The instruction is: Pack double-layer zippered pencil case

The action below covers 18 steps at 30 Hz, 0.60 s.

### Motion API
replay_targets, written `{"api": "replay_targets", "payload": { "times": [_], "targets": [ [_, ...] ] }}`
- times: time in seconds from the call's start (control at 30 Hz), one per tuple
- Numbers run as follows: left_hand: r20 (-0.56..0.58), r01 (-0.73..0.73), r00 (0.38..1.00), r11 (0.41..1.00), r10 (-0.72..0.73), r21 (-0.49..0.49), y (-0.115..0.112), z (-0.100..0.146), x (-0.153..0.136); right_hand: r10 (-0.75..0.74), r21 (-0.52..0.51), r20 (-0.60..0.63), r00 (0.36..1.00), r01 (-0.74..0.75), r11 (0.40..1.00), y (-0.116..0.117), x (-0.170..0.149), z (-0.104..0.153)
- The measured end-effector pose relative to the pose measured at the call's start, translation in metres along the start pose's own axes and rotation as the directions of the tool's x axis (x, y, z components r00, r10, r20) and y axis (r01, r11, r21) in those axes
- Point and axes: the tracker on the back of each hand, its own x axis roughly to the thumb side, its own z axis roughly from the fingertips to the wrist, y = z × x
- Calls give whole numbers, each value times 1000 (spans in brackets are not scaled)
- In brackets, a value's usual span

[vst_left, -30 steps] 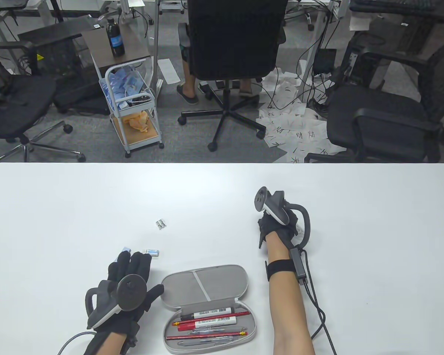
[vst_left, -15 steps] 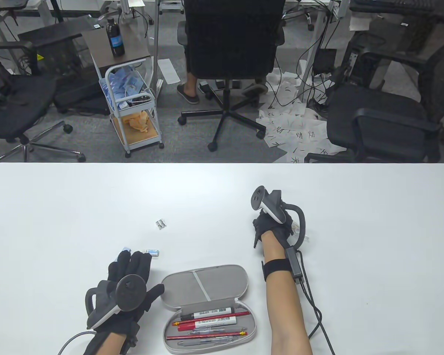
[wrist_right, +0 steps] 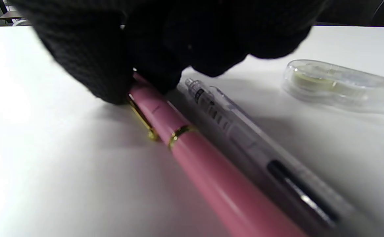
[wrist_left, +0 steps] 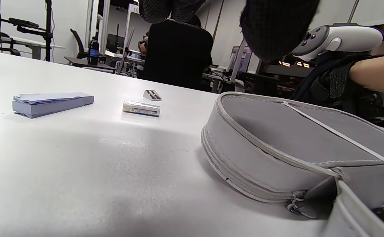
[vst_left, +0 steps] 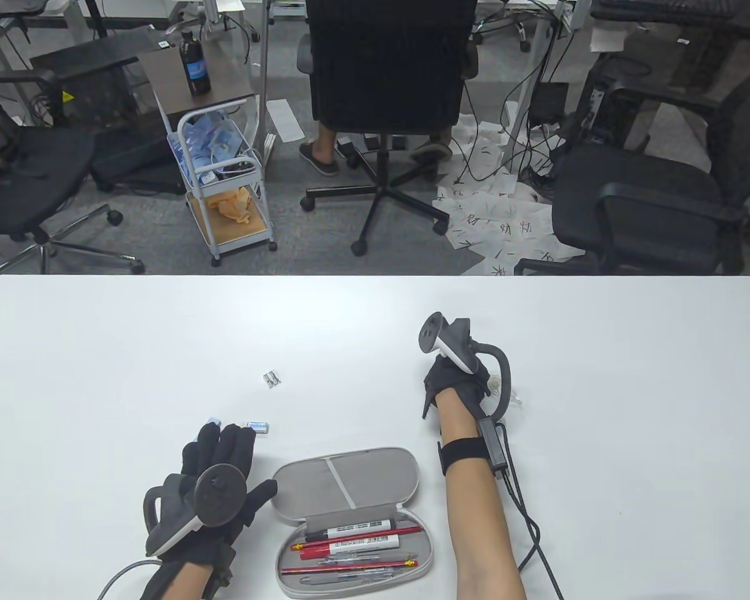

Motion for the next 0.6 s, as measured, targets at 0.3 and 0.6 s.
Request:
{"api": "replay_targets", "payload": {
  "times": [0.3,0.6],
  "targets": [
    [0,-12,1000,1000,12,-3,1,-1,-1,-251,-30,286,925,270,962,-37,18,66],
    [-6,21,1000,1000,-21,-9,1,1,0,-13,-321,561,828,231,919,-92,43,176]
  ]
}}
